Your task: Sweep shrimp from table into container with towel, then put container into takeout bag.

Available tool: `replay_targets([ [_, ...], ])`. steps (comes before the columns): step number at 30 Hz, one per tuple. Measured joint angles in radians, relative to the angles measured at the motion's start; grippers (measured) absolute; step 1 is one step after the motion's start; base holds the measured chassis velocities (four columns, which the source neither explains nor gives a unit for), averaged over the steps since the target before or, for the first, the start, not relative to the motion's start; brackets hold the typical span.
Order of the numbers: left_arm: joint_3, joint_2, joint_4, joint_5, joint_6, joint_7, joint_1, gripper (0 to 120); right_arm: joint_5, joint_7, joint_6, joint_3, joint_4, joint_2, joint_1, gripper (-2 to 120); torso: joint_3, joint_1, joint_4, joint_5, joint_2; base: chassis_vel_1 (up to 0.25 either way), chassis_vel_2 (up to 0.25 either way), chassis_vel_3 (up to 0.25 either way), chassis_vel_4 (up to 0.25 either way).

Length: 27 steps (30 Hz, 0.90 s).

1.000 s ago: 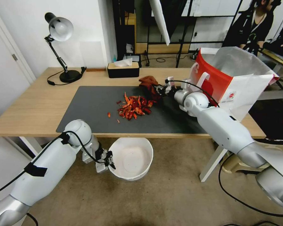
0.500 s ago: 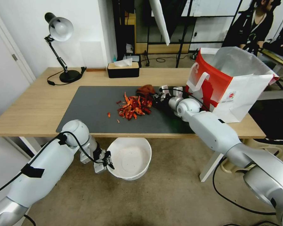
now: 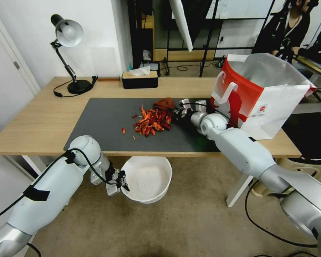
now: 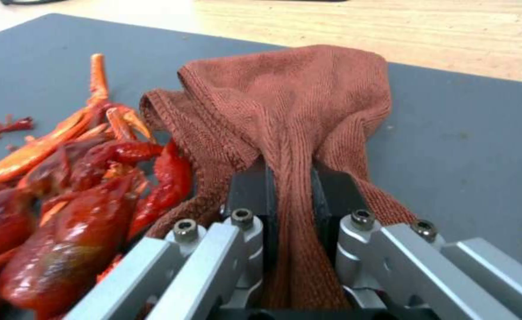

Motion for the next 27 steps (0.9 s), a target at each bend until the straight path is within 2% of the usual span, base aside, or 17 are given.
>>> replay_targets([
  [18,0.003,0.002,0.001,-0.008,0.0,0.0,-0.017,0,0.029,0.031,-0.032,-0.029,0.129,-0.046,-0.043,10,0.0,0.0,0.0002,0.0,0.0,0.0,0.0,0.0,0.0],
  [27,0.05,0.0,-0.011,-0.005,0.0,0.0,-0.039,0,0.055,0.062,-0.055,-0.03,0.185,-0.071,-0.059,10,0.0,0.0,0.0,-0.0001,0.0,0.0,0.0,0.0,0.0],
])
